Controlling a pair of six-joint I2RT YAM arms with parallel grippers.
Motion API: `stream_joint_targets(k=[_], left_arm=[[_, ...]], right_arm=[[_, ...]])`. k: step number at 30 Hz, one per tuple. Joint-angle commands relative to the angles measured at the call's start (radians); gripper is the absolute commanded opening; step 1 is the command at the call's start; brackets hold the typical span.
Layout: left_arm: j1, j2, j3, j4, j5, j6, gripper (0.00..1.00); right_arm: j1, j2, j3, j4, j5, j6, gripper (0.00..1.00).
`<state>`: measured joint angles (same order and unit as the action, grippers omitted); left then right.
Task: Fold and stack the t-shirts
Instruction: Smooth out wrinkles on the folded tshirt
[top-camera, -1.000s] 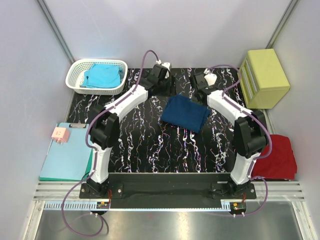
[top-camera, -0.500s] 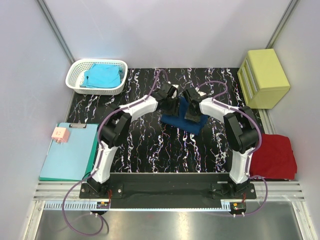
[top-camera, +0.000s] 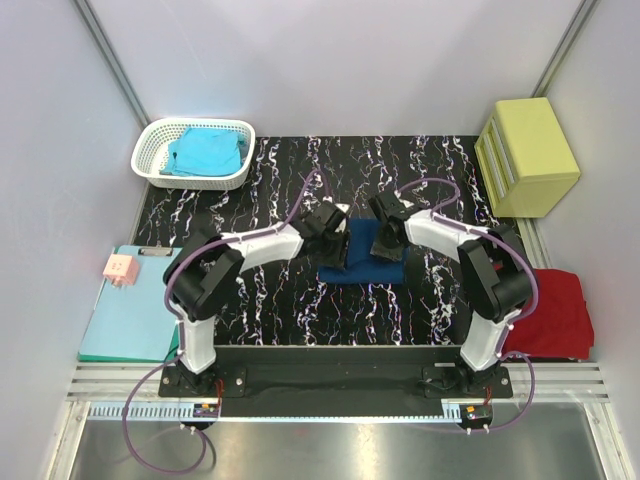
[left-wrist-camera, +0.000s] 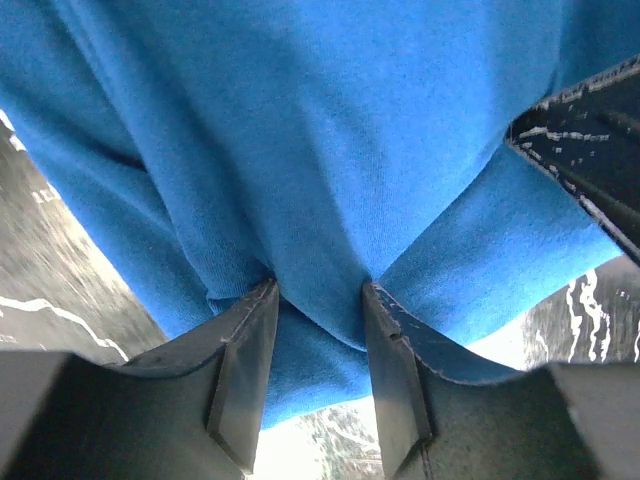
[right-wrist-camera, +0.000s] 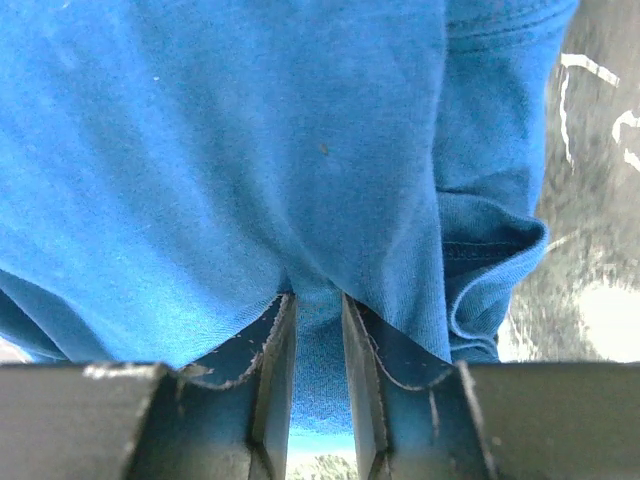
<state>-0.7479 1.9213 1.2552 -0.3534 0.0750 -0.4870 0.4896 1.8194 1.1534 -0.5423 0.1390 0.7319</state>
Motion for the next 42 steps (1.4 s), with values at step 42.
stream_joint_targets(k=[42], left_arm=[[-0.222, -0.117, -0.122, -0.07, -0.118, -0.153, 0.44]], right_arm=[[0.089, -0.457, -0.343, -0.137, 0.082, -0.015, 0.34]])
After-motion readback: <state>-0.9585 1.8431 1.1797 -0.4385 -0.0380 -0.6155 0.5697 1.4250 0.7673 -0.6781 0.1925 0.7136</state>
